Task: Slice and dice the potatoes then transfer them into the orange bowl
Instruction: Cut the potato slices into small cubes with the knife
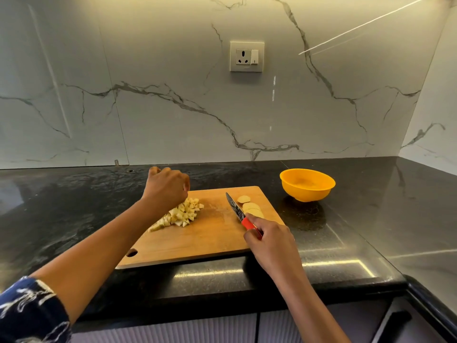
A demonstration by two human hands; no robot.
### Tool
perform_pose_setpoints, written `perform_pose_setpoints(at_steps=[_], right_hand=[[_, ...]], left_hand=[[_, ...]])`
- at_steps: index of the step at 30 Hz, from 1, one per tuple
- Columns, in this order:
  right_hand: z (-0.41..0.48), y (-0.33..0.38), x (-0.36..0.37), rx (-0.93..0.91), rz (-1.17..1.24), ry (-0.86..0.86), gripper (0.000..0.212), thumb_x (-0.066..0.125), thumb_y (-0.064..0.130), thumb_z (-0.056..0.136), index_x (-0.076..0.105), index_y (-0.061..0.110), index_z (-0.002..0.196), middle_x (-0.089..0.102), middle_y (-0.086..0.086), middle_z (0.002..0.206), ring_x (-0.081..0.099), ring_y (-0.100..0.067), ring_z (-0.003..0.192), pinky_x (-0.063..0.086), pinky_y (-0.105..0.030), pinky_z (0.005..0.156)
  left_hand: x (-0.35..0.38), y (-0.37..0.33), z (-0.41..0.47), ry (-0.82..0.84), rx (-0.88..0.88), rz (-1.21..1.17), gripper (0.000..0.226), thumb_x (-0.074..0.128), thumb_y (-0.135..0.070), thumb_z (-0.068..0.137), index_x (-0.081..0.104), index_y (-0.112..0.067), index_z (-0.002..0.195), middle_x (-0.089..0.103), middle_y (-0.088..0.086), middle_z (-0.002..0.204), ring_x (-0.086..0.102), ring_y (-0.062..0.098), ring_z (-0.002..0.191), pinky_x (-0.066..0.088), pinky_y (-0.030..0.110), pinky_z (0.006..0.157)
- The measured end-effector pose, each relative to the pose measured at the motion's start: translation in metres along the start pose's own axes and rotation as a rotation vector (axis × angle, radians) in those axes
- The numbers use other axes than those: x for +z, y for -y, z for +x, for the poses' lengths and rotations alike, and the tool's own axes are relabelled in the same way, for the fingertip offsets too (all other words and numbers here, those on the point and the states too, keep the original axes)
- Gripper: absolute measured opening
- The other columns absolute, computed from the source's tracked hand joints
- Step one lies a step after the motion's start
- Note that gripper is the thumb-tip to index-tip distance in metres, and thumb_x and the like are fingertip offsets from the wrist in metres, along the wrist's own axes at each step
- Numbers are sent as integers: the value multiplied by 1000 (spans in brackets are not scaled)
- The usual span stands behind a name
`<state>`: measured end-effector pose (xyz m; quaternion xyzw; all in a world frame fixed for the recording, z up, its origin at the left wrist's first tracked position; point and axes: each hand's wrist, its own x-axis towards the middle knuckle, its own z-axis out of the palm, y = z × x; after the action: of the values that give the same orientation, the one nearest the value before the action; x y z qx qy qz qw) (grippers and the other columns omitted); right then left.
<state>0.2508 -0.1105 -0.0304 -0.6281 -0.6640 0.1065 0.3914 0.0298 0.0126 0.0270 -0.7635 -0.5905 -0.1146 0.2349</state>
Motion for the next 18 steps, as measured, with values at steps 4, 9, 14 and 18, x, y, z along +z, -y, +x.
perform_pose_setpoints(at_steps=[4, 9, 14, 18], right_hand=[[-2, 6, 0, -59, -93, -30, 44, 49, 31, 96, 47, 29, 140, 68, 6, 112, 52, -4, 83, 33, -17, 67], [-3, 7, 0, -76, -114, -41, 44, 50, 31, 96, 47, 28, 140, 68, 5, 113, 52, -4, 83, 35, -15, 66], [-2, 6, 0, -88, -97, -47, 44, 50, 30, 96, 47, 27, 140, 69, 3, 104, 49, -4, 76, 33, -15, 65], [-2, 5, 1, -89, -106, -75, 44, 49, 31, 97, 47, 27, 140, 69, 4, 106, 55, -6, 84, 33, -16, 68]], left_hand=[[1, -1, -2, 73, 232, -330, 25, 57, -32, 91, 60, -30, 116, 65, -9, 111, 54, 6, 95, 44, 24, 85], [9, -14, -15, 282, 444, -128, 35, 43, -54, 92, 53, -42, 124, 51, -18, 130, 42, 5, 118, 29, 30, 101], [9, 1, -12, 185, 350, -46, 31, 45, -54, 92, 59, -40, 116, 54, -18, 127, 44, 6, 118, 26, 31, 101], [1, 2, -9, 42, 261, -239, 18, 56, -40, 90, 68, -35, 104, 64, -11, 115, 53, 6, 97, 36, 26, 79]])
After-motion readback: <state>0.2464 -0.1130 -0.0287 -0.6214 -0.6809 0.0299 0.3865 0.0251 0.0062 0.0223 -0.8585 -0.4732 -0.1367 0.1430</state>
